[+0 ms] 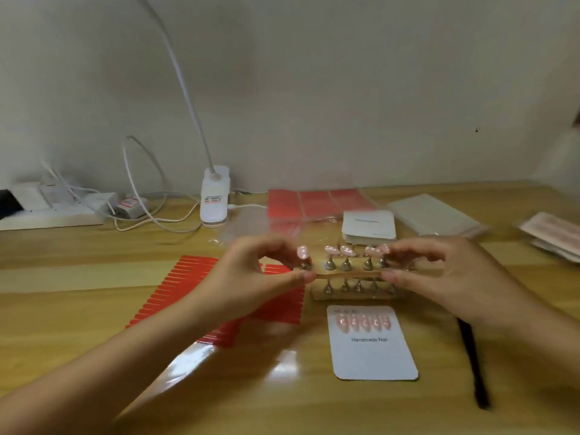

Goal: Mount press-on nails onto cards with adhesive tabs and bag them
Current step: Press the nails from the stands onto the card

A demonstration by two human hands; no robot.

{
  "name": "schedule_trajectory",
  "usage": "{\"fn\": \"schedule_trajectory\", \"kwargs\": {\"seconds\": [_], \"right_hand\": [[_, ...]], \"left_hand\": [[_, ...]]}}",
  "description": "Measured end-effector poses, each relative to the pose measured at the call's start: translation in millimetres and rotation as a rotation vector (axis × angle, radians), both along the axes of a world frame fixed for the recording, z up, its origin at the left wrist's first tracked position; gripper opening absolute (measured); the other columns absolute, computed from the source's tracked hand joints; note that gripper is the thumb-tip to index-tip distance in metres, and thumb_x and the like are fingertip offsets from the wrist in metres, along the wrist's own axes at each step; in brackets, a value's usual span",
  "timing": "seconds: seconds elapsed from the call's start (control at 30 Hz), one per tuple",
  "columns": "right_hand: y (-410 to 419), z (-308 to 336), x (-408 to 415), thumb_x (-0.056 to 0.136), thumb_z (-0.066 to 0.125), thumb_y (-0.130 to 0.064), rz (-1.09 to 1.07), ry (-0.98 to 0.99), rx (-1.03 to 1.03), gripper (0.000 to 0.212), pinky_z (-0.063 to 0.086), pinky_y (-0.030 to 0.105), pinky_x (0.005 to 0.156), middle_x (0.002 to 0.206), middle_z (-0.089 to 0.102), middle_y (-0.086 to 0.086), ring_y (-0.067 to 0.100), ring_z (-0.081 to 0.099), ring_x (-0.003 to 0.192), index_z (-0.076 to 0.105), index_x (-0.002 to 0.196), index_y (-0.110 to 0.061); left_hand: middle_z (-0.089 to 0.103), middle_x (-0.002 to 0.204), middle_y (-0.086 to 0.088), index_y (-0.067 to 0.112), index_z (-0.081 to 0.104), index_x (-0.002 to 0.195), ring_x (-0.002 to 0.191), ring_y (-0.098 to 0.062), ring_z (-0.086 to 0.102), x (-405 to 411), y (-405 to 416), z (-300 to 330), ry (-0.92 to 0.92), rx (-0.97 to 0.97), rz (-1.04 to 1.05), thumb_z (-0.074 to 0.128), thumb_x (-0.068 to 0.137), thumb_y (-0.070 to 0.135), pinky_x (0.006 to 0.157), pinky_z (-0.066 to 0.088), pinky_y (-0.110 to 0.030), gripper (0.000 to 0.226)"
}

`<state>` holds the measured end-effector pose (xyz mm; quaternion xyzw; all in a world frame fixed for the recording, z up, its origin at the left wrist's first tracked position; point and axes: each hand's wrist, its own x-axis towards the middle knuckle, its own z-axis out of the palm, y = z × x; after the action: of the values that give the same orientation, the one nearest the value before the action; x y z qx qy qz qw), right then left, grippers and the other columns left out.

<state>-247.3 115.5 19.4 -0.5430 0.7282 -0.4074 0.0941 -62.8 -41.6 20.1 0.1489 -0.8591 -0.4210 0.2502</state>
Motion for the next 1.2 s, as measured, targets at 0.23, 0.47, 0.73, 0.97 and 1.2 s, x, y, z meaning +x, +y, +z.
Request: {"fn": "schedule_trajectory", "kwargs": {"seconds": [0.23,0.47,0.73,0.97,1.2], "right_hand": [[14,-1,10,0.059,0.068,-0.051,0.039,0.124,0.018,0.029,0.033,-0.003,0.074,0.079,0.062,-0.030,-0.017,0.051,0.089,0.057,0.085,-0.054],[31,0,-2,0.066,0.063,-0.051,0.001,0.211,0.083,0.027,0.034,-0.001,0.068,0.085,0.054,-0.045,-0.016,0.050,0.085,0.058,0.092,-0.050],[22,-19,-17,0.078,0.066,-0.042,-0.017,0.381,0.250,0.032,0.036,0.007,0.076,0.099,0.057,-0.017,-0.002,0.048,0.089,0.064,0.109,-0.035],[15,-19,-9,0.082,0.055,-0.053,-0.056,0.542,0.283,0.038,0.041,0.022,0.075,0.106,0.051,-0.019,0.002,0.044,0.096,0.060,0.115,-0.036],[29,-15,-20,0.083,0.057,-0.047,0.038,0.492,0.302,0.014,0.039,0.013,0.067,0.087,0.044,-0.023,-0.006,0.044,0.082,0.052,0.093,-0.039]], "left_hand": [[0.071,0.080,0.001,0.025,0.065,0.073,0.072,-0.004,0.065,14,5,-2,0.028,-0.041,-0.016,0.071,0.060,0.031,0.069,0.048,-0.010,0.016],[0.072,0.071,0.002,0.022,0.074,0.074,0.064,-0.004,0.065,49,-4,-13,0.051,0.175,0.081,0.073,0.054,0.020,0.059,0.051,-0.014,0.020],[0.073,0.069,-0.008,0.010,0.072,0.064,0.058,-0.007,0.067,58,-5,-11,0.157,0.424,0.243,0.072,0.050,0.005,0.052,0.050,-0.011,0.014],[0.073,0.075,-0.005,0.019,0.076,0.071,0.064,-0.008,0.068,50,-8,-12,0.108,0.464,0.259,0.074,0.052,0.015,0.056,0.052,-0.013,0.019],[0.073,0.073,-0.005,0.019,0.075,0.071,0.060,-0.010,0.066,40,-6,-16,0.076,0.503,0.264,0.075,0.050,0.019,0.051,0.052,-0.018,0.021]]}}
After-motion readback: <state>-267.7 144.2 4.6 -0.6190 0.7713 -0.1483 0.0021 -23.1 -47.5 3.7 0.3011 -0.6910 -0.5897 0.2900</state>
